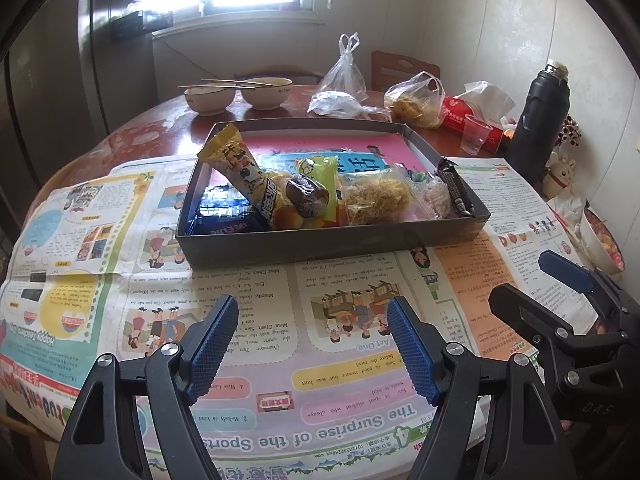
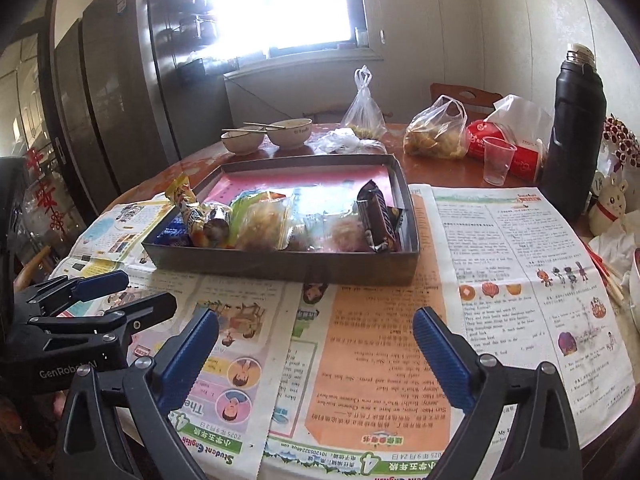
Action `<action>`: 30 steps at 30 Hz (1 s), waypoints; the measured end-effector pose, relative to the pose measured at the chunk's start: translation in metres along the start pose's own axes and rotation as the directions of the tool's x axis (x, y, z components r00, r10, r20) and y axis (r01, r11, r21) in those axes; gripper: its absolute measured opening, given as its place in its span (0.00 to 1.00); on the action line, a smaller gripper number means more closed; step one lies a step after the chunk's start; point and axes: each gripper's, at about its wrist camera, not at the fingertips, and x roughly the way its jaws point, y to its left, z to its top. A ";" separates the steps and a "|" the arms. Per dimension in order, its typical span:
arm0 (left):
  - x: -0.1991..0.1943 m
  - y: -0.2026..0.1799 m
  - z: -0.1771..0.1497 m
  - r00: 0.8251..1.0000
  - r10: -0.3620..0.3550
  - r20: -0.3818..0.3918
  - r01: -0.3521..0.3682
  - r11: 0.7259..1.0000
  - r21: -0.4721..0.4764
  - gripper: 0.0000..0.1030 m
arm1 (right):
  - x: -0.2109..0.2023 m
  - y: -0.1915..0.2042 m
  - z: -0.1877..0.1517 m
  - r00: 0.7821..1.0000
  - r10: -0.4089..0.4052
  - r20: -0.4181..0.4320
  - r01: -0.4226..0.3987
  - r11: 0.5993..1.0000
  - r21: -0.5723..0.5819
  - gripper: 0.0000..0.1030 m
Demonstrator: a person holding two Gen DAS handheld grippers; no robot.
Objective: Organize snacks
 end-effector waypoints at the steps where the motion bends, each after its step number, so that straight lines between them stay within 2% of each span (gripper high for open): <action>1: 0.000 0.000 0.000 1.000 0.002 -0.003 -0.002 1.000 0.000 0.76 | 0.000 -0.001 0.000 1.000 -0.003 0.002 0.003 1.000 0.003 0.95; 30: 0.001 0.003 0.001 1.000 0.018 -0.006 -0.018 1.000 -0.007 0.76 | 0.001 -0.008 -0.002 1.000 0.002 -0.001 -0.002 1.000 0.031 0.96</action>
